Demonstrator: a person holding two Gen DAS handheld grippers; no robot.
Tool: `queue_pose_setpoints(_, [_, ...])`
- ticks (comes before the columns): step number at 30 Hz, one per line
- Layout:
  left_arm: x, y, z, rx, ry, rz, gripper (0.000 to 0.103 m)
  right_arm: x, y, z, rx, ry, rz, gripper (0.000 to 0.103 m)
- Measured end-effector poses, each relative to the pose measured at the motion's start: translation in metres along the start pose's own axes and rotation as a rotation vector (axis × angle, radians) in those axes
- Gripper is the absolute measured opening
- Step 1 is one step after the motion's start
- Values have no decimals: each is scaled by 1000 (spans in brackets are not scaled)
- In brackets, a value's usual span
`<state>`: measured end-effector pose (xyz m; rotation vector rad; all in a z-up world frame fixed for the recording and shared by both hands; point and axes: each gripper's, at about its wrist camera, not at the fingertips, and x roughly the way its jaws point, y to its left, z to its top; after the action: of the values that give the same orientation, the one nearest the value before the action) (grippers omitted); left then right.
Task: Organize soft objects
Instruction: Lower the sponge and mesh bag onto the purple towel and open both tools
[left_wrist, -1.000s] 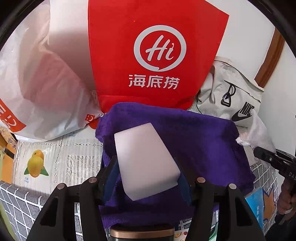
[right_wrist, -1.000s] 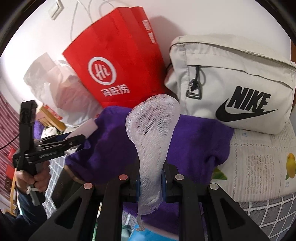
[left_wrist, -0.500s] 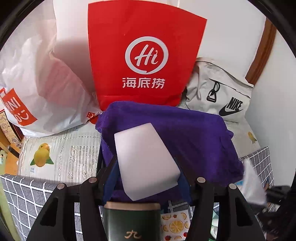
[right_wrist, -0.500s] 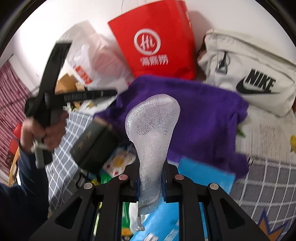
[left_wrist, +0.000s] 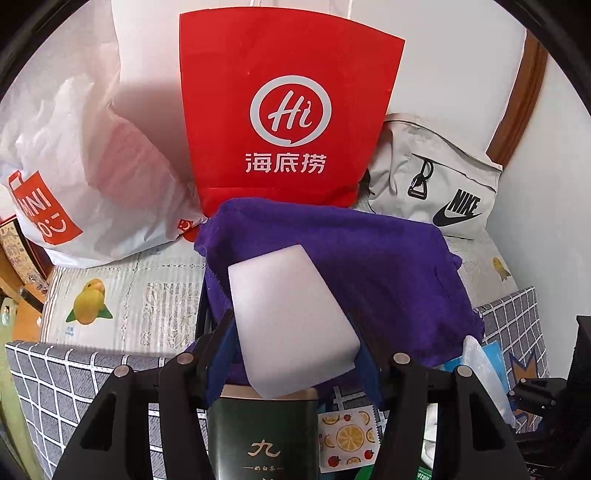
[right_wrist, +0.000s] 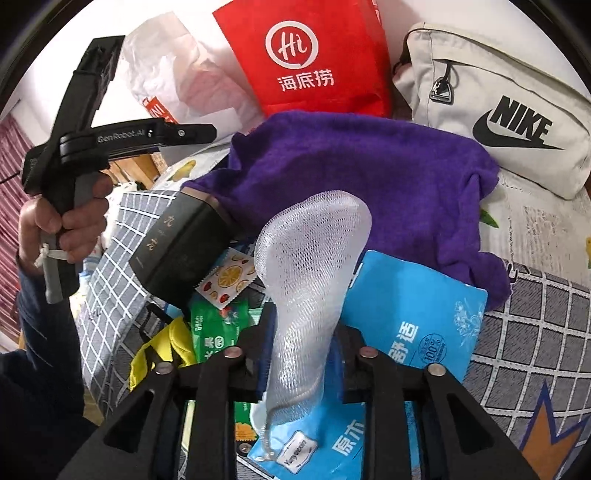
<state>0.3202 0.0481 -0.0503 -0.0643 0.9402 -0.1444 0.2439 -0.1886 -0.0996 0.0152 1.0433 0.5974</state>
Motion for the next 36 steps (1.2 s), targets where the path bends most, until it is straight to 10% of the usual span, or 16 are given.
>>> queue_pose_setpoints(36, [52, -1, 17, 14, 55, 36, 57, -19, -33, 64, -11, -152, -84, 20])
